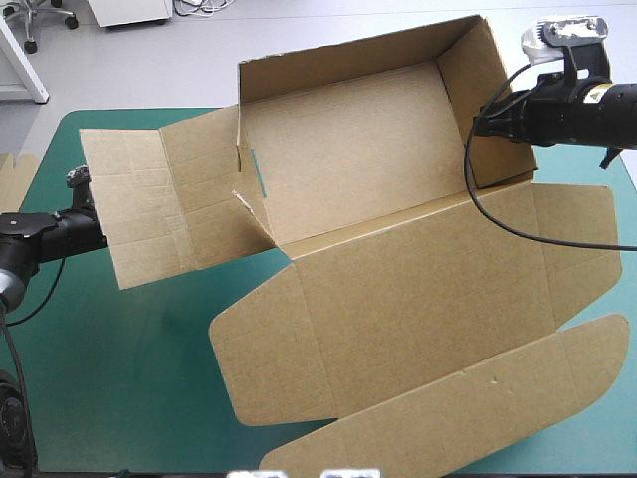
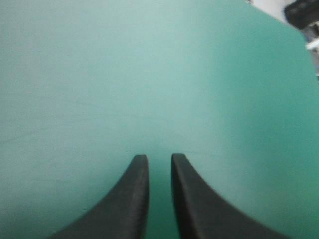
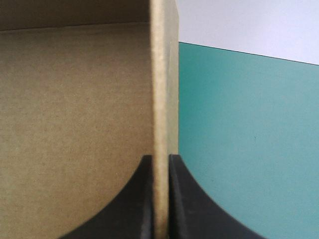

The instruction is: Fold the box

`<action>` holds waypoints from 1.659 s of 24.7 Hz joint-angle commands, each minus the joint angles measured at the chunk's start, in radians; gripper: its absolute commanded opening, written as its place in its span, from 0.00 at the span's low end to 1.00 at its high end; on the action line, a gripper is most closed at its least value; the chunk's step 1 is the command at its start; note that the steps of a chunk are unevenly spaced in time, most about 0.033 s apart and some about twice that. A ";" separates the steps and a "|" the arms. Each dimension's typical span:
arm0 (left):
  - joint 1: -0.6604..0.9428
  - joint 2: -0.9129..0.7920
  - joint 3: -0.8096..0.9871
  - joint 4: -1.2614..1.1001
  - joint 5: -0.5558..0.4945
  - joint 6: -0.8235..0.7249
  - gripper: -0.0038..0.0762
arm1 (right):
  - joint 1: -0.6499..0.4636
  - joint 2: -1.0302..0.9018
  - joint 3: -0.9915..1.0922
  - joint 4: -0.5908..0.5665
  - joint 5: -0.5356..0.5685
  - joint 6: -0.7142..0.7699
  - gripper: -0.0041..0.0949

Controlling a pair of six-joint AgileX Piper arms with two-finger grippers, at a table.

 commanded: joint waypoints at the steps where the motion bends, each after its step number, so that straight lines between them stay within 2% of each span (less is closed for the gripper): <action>1: -0.042 -0.034 -0.029 -0.219 0.133 0.083 0.18 | -0.005 -0.028 -0.019 0.037 -0.084 0.018 0.03; 6: -0.138 -0.034 -0.029 -0.351 0.232 0.129 0.18 | -0.005 -0.004 -0.019 0.028 -0.091 0.021 0.03; 10: -0.199 -0.034 -0.031 -0.408 0.297 0.137 0.18 | -0.005 0.027 -0.019 -0.031 -0.112 0.035 0.03; 13: -0.217 -0.034 -0.031 -0.583 0.387 0.163 0.18 | -0.005 0.077 -0.019 -0.049 -0.102 0.039 0.03; 19: -0.227 -0.036 -0.065 -0.661 0.387 0.173 0.19 | -0.005 0.100 -0.019 -0.068 -0.128 0.043 0.03; 25: -0.279 -0.036 -0.162 -0.666 0.387 0.139 0.34 | -0.005 0.115 -0.019 -0.070 -0.131 0.047 0.03; 28: -0.316 -0.036 -0.206 -0.666 0.385 0.125 0.34 | -0.005 0.120 -0.019 -0.074 -0.131 0.047 0.03; 34: -0.342 -0.036 -0.241 -0.650 0.315 0.117 0.34 | -0.005 0.125 -0.019 -0.072 -0.129 0.047 0.03; 41: -0.344 -0.036 -0.266 -0.646 0.304 0.096 0.34 | -0.005 0.125 -0.019 -0.074 -0.129 0.047 0.03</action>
